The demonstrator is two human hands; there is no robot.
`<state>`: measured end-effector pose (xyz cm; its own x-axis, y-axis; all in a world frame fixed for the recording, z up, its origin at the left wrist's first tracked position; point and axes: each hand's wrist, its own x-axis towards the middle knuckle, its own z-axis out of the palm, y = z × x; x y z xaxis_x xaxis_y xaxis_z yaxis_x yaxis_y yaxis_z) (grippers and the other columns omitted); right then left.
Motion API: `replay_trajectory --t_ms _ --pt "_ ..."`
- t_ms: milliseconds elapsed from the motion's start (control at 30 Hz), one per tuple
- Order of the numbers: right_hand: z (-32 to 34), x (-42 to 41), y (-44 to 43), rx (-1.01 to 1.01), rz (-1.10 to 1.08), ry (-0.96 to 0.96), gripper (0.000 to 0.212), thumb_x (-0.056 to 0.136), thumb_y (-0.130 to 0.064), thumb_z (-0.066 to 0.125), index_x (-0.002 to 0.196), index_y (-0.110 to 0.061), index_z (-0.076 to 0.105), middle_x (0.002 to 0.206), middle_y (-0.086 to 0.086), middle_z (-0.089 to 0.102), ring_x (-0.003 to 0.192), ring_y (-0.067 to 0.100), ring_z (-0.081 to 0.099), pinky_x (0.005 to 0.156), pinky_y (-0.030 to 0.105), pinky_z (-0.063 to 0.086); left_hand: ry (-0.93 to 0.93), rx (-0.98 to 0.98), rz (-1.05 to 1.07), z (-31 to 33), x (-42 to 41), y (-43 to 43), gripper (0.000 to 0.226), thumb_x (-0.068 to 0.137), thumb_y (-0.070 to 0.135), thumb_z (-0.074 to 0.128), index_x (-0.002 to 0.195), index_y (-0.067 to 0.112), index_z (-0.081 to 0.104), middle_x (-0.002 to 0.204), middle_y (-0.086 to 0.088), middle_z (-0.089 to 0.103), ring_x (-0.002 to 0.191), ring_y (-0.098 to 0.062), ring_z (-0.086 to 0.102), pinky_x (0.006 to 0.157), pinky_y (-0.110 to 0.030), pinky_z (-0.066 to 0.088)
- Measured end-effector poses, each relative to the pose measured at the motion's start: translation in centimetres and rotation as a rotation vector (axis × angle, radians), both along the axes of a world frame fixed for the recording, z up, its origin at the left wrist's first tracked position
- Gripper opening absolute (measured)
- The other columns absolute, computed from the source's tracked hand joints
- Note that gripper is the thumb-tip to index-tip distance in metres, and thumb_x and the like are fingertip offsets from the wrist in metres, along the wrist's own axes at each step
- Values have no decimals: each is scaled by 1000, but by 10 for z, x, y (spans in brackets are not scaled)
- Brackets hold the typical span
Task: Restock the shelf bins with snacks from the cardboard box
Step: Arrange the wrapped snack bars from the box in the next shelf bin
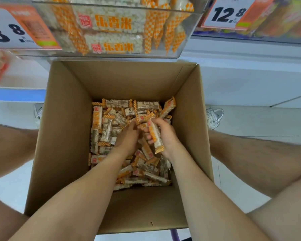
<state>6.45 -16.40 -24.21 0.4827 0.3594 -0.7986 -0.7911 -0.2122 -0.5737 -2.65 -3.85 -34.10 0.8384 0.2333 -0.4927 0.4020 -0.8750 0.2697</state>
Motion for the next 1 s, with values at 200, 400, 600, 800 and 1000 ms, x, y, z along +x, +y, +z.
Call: replay_trajectory --t_ms 200,400,600,800,1000 --pt "4 1 0 -130 -49 -134 34 106 -23 45 111 -1 72 89 20 76 74 30 70 68 37 57 33 -120 -130 10 -2 -15 68 89 30 76 148 31 43 136 -6 51 110 -36 61 82 -44 56" --pt "16 7 -5 -309 24 -359 33 107 -23 46 114 1 67 115 19 69 107 27 66 91 43 56 178 -109 -251 22 -8 -25 57 91 35 78 143 32 56 143 -10 47 126 -38 53 99 -46 48" --pt "25 10 -4 -287 145 -465 31 111 -23 43 130 -14 66 127 4 65 128 26 58 99 33 44 149 -472 133 25 -6 -10 48 67 27 99 106 35 72 125 8 63 120 -22 61 88 -27 48" --pt "26 10 -1 -362 311 -531 37 106 -24 51 141 -16 58 132 2 61 126 24 56 95 29 41 69 -932 490 86 4 24 50 73 -1 91 113 27 75 140 5 59 131 -9 50 101 -35 52" --pt "63 8 4 -257 257 -580 40 78 -41 64 111 -21 75 105 -3 74 105 21 68 93 40 56 -81 -1253 705 145 6 39 53 92 -11 69 136 15 55 125 -10 71 108 -31 72 94 -57 59"
